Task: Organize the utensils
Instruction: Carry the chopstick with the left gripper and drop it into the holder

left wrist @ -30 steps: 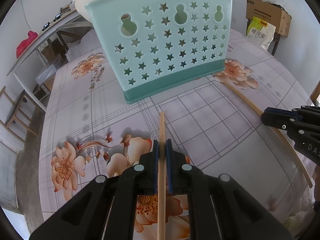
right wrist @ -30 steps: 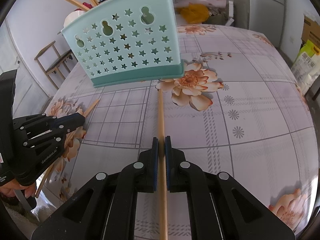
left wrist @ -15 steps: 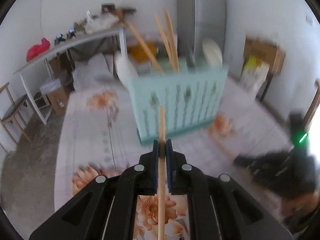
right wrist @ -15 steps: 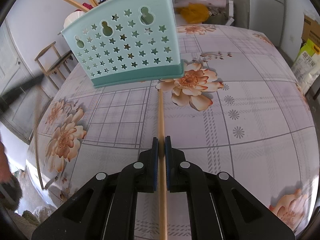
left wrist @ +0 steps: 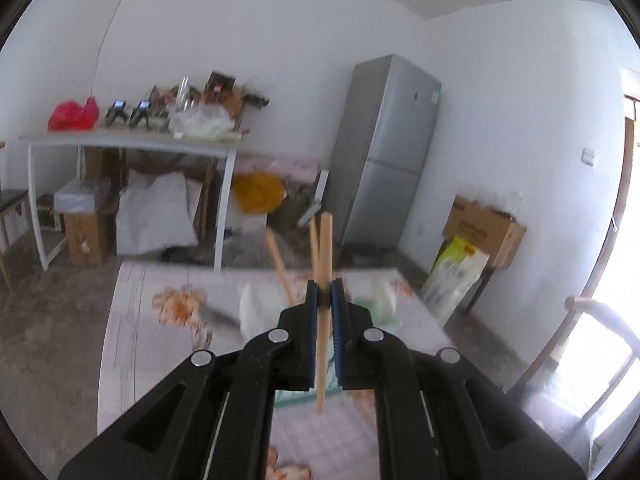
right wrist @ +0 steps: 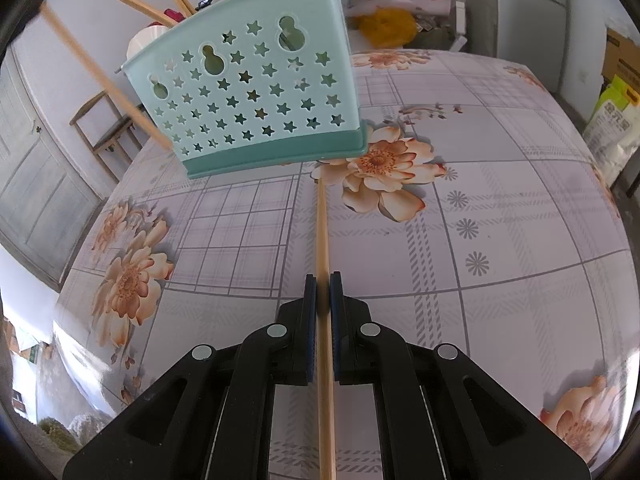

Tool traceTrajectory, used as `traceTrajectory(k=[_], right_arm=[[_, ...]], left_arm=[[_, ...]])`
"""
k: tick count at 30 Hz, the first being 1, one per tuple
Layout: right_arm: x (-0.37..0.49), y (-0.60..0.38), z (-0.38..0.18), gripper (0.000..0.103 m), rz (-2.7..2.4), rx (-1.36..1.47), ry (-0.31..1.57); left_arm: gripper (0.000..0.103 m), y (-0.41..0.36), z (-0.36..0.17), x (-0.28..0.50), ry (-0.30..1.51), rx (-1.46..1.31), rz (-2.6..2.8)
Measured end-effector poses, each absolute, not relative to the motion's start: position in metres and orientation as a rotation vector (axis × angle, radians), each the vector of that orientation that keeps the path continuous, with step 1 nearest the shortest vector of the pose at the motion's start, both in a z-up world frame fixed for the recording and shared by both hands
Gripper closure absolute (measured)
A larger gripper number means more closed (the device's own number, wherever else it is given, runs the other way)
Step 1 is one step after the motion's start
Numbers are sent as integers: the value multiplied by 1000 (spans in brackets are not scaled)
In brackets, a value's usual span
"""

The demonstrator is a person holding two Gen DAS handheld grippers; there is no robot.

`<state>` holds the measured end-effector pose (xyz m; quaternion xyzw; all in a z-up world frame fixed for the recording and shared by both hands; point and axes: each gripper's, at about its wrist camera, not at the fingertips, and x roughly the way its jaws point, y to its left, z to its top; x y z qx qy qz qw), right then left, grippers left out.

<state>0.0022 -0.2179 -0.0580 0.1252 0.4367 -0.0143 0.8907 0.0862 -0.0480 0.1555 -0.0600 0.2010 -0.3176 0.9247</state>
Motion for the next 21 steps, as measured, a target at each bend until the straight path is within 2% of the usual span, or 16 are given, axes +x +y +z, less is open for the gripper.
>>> traceTrajectory(k=[12, 17, 21], right_arm=[[2, -221, -59, 98, -17, 274, 901], [1, -223, -59, 98, -13, 282, 898], [1, -223, -59, 98, -12, 285, 897]], left_arm=[[97, -70, 223, 100, 224, -171, -681], [97, -91, 211, 117, 237, -122, -621], [97, -111, 181, 132, 296, -86, -597]])
